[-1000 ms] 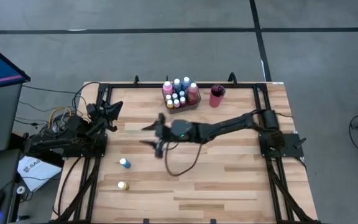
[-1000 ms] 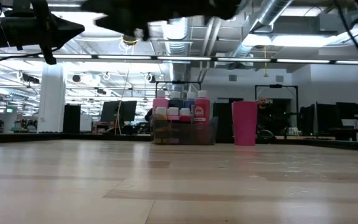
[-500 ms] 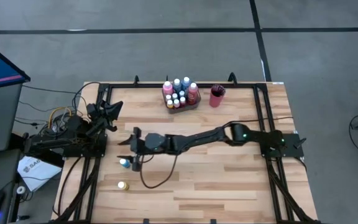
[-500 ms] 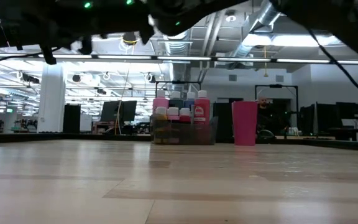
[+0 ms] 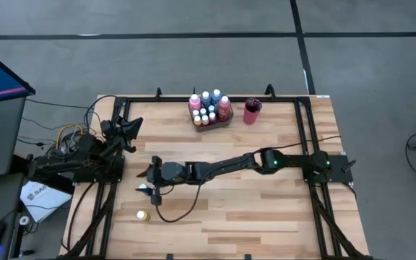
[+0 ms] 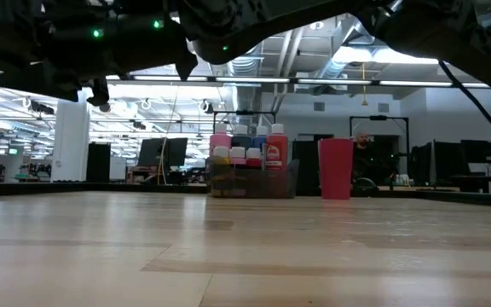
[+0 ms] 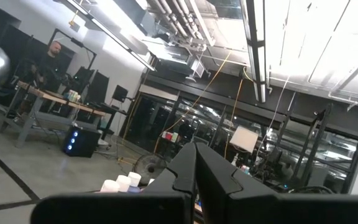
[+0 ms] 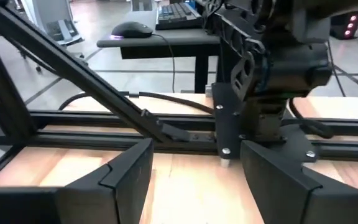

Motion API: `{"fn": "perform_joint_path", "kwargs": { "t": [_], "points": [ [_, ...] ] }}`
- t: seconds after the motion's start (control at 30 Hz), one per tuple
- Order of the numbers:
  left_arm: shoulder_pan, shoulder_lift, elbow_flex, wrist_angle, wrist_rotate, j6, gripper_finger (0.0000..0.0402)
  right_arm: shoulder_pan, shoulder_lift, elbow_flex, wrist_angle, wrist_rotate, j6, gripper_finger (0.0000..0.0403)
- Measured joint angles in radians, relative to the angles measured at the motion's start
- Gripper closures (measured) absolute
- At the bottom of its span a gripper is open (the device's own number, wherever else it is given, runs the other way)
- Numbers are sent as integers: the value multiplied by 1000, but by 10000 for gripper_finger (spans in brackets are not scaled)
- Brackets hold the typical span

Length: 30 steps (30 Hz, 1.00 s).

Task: Pick & Place Paint Supplies
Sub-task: Put the light blue paint bottle into the gray bin

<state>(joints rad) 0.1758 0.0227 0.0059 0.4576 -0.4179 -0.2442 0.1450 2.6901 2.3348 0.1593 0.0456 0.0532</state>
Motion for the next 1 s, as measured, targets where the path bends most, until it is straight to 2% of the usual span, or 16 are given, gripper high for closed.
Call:
{"fn": "perform_joint_path", "kwargs": {
  "t": [0.47, 0.63, 0.8, 1.0],
  "points": [
    [0, 5, 0, 3, 0, 0, 400, 5, 61, -1, 23, 13, 3, 165],
    [0, 26, 0, 4, 0, 0, 400, 4, 61, 0, 3, 6, 59, 165],
    [0, 50, 0, 3, 0, 0, 400, 4, 65, 0, -7, 6, 28, 166],
    [0, 87, 0, 9, 0, 0, 400, 7, 64, 0, -37, 3, 34, 199]
  ]
}}
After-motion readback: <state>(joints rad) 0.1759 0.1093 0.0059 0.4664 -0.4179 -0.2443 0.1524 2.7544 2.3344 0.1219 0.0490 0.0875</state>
